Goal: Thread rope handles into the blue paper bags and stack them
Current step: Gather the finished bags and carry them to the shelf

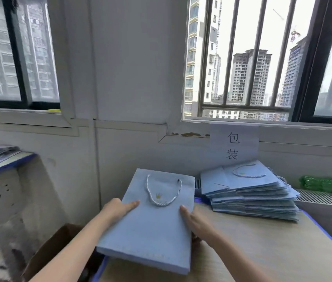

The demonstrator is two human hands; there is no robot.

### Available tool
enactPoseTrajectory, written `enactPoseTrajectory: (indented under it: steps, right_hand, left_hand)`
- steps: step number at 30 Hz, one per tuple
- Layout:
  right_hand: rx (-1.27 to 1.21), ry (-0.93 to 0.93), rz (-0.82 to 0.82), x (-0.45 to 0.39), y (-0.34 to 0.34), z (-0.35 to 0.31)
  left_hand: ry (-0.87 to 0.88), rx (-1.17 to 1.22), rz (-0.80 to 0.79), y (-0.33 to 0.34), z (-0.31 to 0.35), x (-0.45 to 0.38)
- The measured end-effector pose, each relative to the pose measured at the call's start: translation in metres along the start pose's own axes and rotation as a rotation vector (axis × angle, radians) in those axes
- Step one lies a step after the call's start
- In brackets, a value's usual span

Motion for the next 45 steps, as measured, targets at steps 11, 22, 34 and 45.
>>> enactPoseTrajectory:
  steps: [11, 22, 34, 45]
  right_hand:
    - [0.927, -0.216, 0.092, -0.003, -0.009, -0.042]
    - [1.033, -0.181, 0.224, 0.003, -0.113, 0.039]
    - [0.779, 0.079, 0.530, 0.003, -0.212, 0.101]
    - [0.711, 0.081, 0.520, 0.004, -0.208, 0.099]
  left_hand:
    - [0.366, -0.797, 0.307, -0.010, 0.046, 0.004]
    - [0.984, -0.456, 0.135, 0.112, 0.146, 0.084]
    - [0.992, -0.913, -0.048, 0.273, 0.196, 0.049]
    - [1.414, -1.094, 0.059, 0.297, 0.214, 0.039]
Point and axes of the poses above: each hand's wrist, its own x-axis away from the middle knuckle, its own y-axis out of the palm, z = x × y, the point moved 5 cm from there along -x, towards the middle knuckle, and after that the axes turned 12 degrees about z, right-handed, at the moved point
